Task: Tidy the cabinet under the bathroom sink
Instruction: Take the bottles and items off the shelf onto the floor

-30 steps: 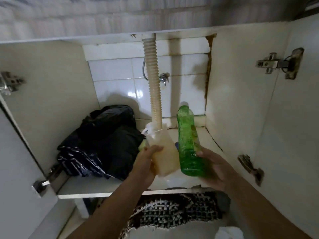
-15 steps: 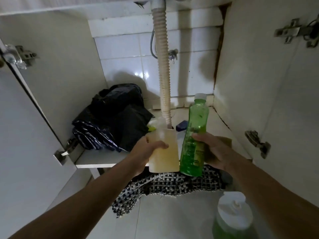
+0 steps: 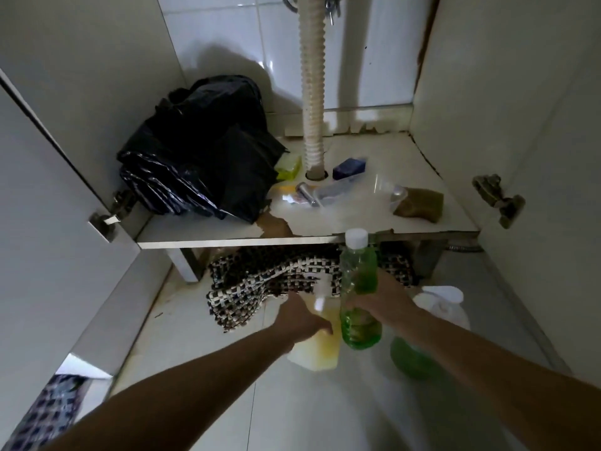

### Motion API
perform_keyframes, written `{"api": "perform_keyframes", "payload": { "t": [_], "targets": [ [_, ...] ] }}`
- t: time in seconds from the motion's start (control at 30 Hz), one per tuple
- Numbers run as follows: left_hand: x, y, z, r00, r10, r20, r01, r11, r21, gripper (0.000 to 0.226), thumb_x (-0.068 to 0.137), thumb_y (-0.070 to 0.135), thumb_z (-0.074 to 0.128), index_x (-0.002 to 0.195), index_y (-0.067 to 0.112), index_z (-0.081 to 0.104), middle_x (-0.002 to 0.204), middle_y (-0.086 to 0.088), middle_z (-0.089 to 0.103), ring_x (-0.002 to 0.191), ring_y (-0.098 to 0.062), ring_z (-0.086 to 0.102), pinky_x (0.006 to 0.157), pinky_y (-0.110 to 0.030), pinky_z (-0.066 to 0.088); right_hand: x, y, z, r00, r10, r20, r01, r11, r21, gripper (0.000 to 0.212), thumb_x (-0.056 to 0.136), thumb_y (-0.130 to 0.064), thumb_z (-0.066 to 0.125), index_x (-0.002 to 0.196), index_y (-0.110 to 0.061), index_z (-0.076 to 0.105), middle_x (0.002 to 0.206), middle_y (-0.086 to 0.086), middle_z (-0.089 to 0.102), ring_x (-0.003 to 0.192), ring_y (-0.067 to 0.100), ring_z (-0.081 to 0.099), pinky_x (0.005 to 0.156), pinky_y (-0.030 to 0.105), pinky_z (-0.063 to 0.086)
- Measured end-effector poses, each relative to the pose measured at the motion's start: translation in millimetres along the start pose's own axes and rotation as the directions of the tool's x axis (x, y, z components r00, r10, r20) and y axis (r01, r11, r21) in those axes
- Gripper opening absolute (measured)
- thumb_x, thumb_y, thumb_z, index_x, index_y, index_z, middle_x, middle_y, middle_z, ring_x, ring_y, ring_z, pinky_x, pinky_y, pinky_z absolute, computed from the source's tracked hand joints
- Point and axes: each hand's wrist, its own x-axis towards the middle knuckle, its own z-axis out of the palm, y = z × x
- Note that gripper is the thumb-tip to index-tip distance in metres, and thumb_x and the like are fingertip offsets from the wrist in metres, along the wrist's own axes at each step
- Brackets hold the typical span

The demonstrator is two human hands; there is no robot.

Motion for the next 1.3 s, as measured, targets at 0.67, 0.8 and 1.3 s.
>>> {"api": "perform_keyframes", "payload": {
  "t": [0.67,0.8,1.3],
  "targets": [
    [0.8,-88.0,64.2,0.982,0.120,-0.146,-0.136,0.985,-0.109,0.071,0.065,0.017,0.083,0.115,0.020,0.033,0.105,0.000,0.056,0.089,-0.016,0.052,0.057,-0.004,0.039,10.4,81.5,1.4,0.992,0.129,-0.019,-0.128,0.992,0.011,0.045,0.065,0.003,0.080,0.089,-0.028,0.057,0.094,0.001,0.068,0.095,0.023,0.064,0.089,0.038,0.051],
    [5.5,-81.8,62.7,0.993,0.077,-0.091,-0.083,0.995,-0.063,0.086,0.063,0.024,0.087,0.127,0.014,0.031,0.111,-0.001,0.054,0.101,-0.020,0.051,0.075,-0.021,0.039,9.9,78.3,-5.0,0.989,0.149,-0.018,-0.149,0.988,0.036,0.044,0.066,0.006,0.079,0.088,-0.026,0.059,0.096,0.005,0.068,0.098,0.027,0.064,0.094,0.042,0.050],
    [44.9,54.4,-83.6,0.893,-0.331,0.306,0.055,0.754,0.655,0.018,0.097,0.013,0.050,0.107,0.000,0.058,0.081,-0.009,0.060,0.074,-0.018,0.061,0.075,-0.030,0.054,-30.3,-36.2,6.7,0.661,0.702,0.265,0.015,0.341,-0.940,0.036,0.095,-0.027,0.053,0.112,0.004,0.059,0.126,0.017,0.063,0.089,0.027,0.065,0.075,0.029,0.056]
  ]
}}
